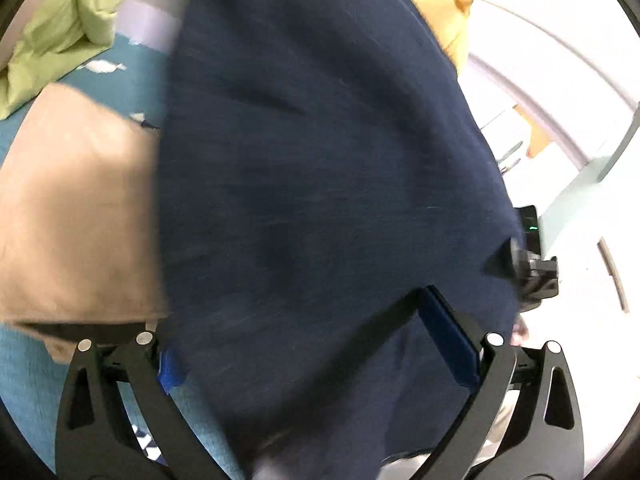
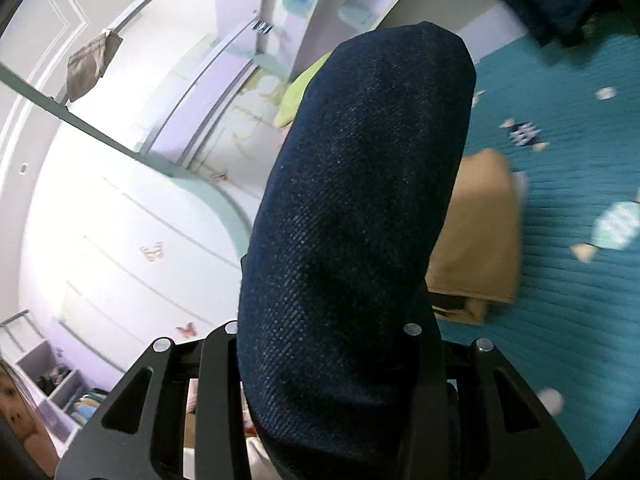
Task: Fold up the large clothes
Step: 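Lift the folded jeans with both tools and carry them toward the beige jacket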
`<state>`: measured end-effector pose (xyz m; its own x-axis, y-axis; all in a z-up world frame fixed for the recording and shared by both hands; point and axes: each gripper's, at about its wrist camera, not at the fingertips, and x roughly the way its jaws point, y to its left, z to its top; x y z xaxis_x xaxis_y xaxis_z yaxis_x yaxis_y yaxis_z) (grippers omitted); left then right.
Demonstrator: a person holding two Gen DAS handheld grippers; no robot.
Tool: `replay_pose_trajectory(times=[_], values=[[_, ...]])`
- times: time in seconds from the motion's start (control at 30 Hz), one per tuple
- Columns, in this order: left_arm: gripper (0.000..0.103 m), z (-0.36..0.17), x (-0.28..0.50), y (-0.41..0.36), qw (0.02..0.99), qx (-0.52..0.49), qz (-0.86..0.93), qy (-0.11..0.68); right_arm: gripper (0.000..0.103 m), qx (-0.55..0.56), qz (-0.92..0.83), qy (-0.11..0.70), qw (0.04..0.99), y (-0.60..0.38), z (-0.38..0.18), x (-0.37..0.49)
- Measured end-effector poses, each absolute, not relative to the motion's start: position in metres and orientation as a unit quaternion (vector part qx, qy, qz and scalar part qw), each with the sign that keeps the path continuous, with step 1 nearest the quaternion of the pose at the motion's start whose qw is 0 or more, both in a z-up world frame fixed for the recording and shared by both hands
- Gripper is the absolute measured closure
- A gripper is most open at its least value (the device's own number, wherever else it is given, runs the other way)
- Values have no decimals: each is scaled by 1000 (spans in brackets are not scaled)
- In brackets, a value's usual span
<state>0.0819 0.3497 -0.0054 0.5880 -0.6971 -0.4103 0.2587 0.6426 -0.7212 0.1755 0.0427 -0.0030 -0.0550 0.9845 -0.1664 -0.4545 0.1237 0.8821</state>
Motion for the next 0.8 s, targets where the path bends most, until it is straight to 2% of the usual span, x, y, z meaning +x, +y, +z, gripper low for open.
replay_pose_trajectory(times=[0.03, 0.1, 0.13, 0.2, 0.27, 0.53, 0.67, 0.7, 0.73, 0.8], values=[[6, -2, 83, 360, 840, -315, -271, 348, 68, 312, 590, 429, 609, 49, -4, 178], [28, 4, 77, 378, 848, -322, -263, 329, 68, 315, 593, 426, 607, 68, -6, 189], [33, 6, 75, 387, 854, -327, -247, 322, 68, 319, 593, 426, 604, 74, -8, 194], [55, 16, 70, 407, 869, -322, -207, 313, 68, 333, 596, 430, 591, 89, -14, 209], [63, 28, 67, 421, 883, -308, -182, 302, 68, 343, 600, 431, 580, 101, -17, 221], [69, 60, 110, 447, 915, -220, -83, 327, 68, 370, 606, 431, 557, 153, -22, 256], [72, 61, 141, 460, 917, -172, -26, 358, 68, 389, 594, 448, 543, 180, -52, 282], [74, 56, 147, 463, 915, -164, -14, 367, 68, 388, 587, 454, 546, 184, -31, 292], [75, 54, 151, 471, 913, -157, -5, 376, 68, 387, 579, 465, 547, 195, -41, 300], [77, 33, 174, 482, 901, -150, 24, 407, 67, 333, 559, 481, 588, 211, -58, 310]])
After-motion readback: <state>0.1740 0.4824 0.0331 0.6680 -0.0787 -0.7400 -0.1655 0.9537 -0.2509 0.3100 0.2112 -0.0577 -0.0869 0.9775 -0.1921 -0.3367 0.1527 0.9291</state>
